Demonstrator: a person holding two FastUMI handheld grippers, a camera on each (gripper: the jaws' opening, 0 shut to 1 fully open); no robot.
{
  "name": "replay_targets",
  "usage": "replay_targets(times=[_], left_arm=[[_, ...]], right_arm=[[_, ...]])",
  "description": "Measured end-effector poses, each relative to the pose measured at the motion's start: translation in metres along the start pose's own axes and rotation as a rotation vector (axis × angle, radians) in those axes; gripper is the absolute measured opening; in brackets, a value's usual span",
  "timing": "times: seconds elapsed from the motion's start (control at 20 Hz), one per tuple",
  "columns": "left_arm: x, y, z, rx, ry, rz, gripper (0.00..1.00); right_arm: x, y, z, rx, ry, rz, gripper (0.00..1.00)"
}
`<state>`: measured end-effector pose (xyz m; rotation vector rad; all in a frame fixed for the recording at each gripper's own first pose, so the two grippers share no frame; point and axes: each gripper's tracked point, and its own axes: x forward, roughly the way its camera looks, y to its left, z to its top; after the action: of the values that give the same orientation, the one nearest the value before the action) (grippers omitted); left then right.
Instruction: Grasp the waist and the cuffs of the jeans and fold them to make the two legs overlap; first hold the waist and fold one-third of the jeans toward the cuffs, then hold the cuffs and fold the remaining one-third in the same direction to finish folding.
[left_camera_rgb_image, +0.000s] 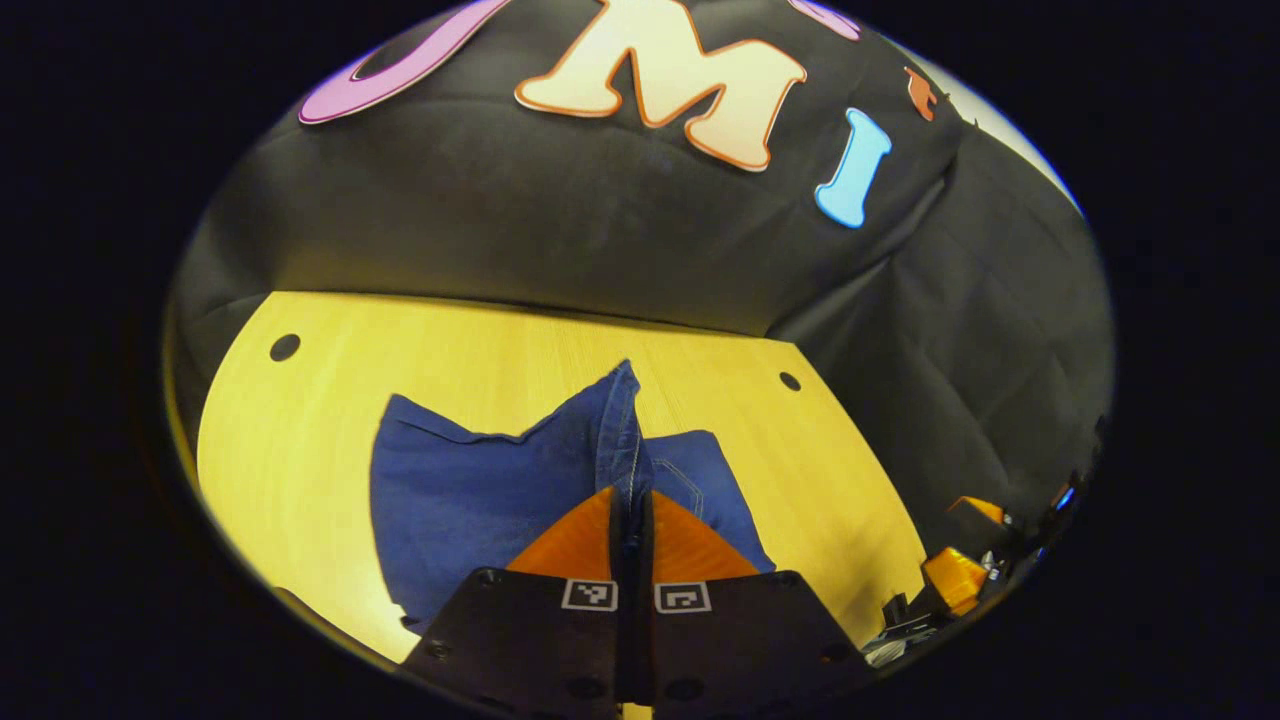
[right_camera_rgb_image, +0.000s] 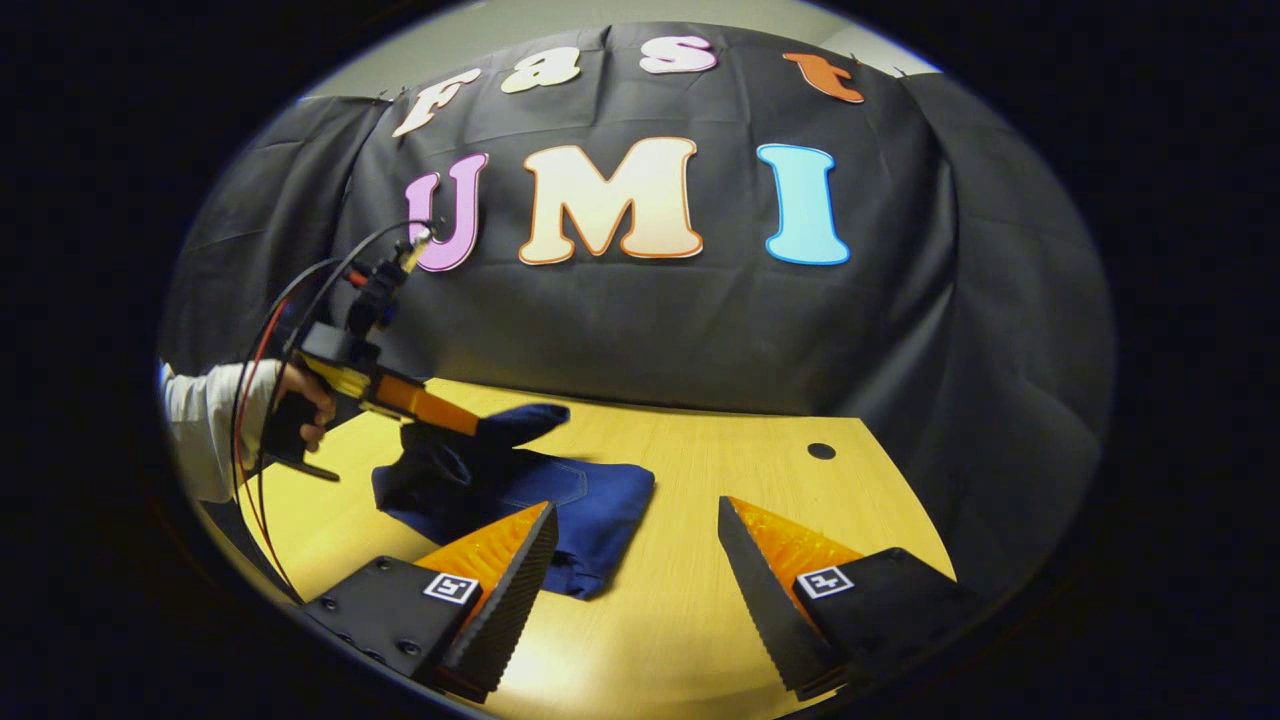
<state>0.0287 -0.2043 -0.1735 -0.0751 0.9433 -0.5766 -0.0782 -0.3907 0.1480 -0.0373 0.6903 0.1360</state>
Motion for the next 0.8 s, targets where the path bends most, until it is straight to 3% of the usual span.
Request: replay_targets(times=[0.2, 0.3, 0.4, 0.55, 0.7, 0.8], left_arm=[[0.027, 0.000, -0.037, 0.007, -0.012, 0.080, 0.00], [0.021, -0.020, -0.032, 0.015, -0.113, 0.030, 0.09], [-0.007, -0.030, -0.014, 0.076, -0.228, 0.031, 0.46], [-0.072, -0.023, 0.016, 0.145, -0.410, 0.148, 0.99], [-0.149, -0.002, 0.038, 0.192, -0.592, 0.290, 0.96], [-0.193, 0.001, 0.039, 0.237, -0.659, 0.343, 0.96]], right_arm=[[0.003, -0.009, 0.001, 0.000, -0.010, 0.038, 0.99], [0.008, -0.007, 0.001, -0.002, -0.011, 0.069, 0.99], [0.009, -0.002, 0.007, 0.006, -0.029, 0.082, 0.99], [0.006, 0.023, 0.038, 0.044, -0.116, 0.088, 0.95], [-0.004, 0.056, 0.075, 0.074, -0.219, 0.068, 0.98], [-0.015, 0.077, 0.098, 0.101, -0.285, 0.048, 0.95]])
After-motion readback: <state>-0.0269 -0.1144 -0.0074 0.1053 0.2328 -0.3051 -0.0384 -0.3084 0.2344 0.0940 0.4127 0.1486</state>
